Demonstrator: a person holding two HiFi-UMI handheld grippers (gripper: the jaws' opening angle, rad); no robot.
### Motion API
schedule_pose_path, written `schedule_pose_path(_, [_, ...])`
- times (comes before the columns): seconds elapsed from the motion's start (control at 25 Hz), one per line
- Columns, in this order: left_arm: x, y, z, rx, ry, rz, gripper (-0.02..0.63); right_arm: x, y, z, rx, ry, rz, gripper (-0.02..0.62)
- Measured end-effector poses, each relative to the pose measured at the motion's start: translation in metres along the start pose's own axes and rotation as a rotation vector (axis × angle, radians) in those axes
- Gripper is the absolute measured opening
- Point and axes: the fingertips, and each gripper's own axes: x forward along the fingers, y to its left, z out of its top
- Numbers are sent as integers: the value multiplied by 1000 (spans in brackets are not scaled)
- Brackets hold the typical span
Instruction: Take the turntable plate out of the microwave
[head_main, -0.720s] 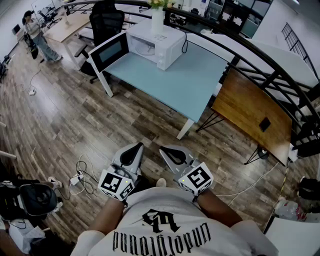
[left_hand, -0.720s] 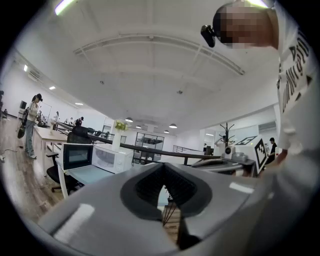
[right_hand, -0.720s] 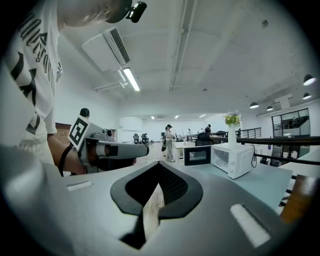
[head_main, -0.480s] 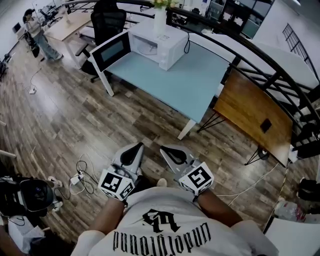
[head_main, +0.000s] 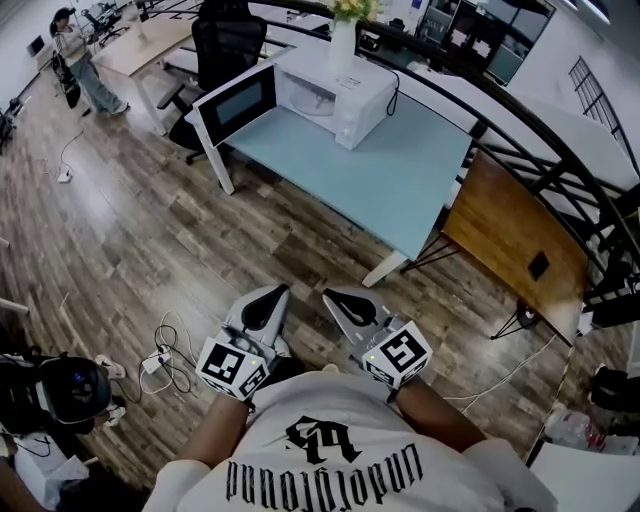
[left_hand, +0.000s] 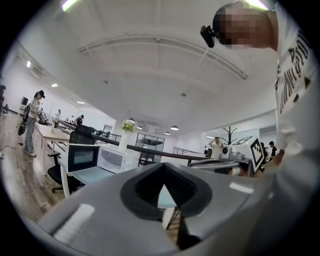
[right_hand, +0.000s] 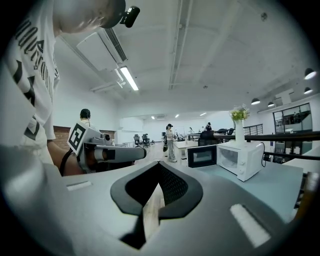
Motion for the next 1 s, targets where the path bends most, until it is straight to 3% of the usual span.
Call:
schedule_pose_path(0.44, [-11,126,41,29,-28,15,50,126,2,21,-9,5,5,3])
schedule_pose_path(1.0, [0,207,33,16,11,86,50,209,-26,11,39,12,57,3])
